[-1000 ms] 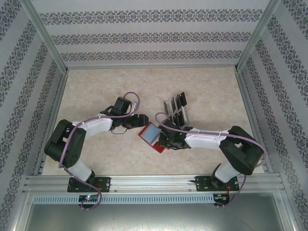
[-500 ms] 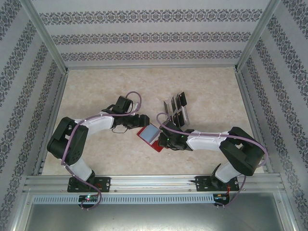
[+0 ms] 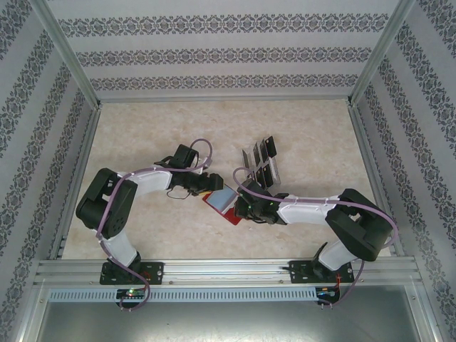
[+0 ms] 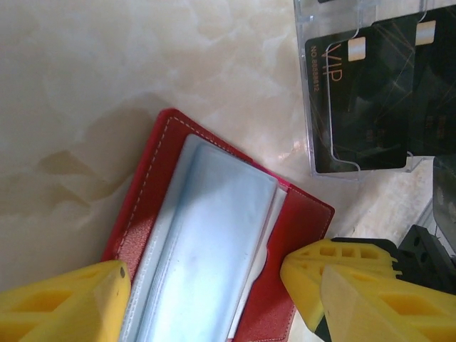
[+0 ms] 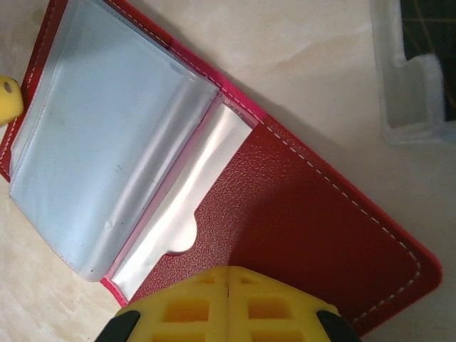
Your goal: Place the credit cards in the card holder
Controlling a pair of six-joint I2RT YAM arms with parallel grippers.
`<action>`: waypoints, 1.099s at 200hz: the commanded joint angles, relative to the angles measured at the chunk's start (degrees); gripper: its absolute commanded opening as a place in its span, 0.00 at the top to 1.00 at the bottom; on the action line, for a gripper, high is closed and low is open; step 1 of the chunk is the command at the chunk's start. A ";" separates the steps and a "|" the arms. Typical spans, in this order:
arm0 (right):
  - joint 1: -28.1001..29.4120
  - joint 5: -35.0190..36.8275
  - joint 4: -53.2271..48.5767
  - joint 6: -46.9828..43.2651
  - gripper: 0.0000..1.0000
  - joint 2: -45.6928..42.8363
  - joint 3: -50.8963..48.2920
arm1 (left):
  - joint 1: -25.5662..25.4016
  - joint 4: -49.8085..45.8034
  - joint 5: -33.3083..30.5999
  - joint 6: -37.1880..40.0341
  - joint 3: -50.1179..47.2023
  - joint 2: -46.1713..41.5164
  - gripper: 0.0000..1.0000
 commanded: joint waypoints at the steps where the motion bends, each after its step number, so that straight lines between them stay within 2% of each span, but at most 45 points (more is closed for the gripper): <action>1: -0.61 0.22 -6.49 0.40 0.97 5.24 -3.78 | 0.43 2.17 3.78 -0.42 -0.06 0.41 0.30; 28: -0.68 0.22 -6.40 0.31 0.97 5.30 -3.84 | 0.41 3.97 5.53 -1.18 -0.96 -0.39 0.40; 40: -0.70 0.22 -6.39 0.33 0.97 5.33 -3.85 | 0.53 4.76 5.61 -1.43 -1.50 -1.12 0.42; 54: -0.69 0.26 -6.36 0.30 0.97 5.54 -4.00 | 0.71 4.60 3.93 -1.21 -2.00 -2.31 0.40; 84: -0.78 0.13 -6.14 0.32 0.97 5.73 -4.35 | 1.59 -1.64 -6.43 1.88 -1.15 -4.22 0.32; 97: -0.78 0.16 -5.93 0.33 0.98 5.77 -4.46 | 1.72 -4.71 -7.59 3.70 0.35 -3.21 0.32; 157: -0.79 0.04 -5.63 0.49 0.98 5.71 -4.56 | 1.63 -4.96 -5.57 3.89 1.18 0.86 0.31; 193: -0.85 -0.03 -5.65 0.35 0.97 5.99 -4.37 | 0.77 -3.64 -1.30 3.41 1.59 2.56 0.31; 220: -0.81 0.05 -5.61 0.43 0.97 6.21 -4.45 | 0.57 0.50 1.77 0.90 0.12 0.54 0.41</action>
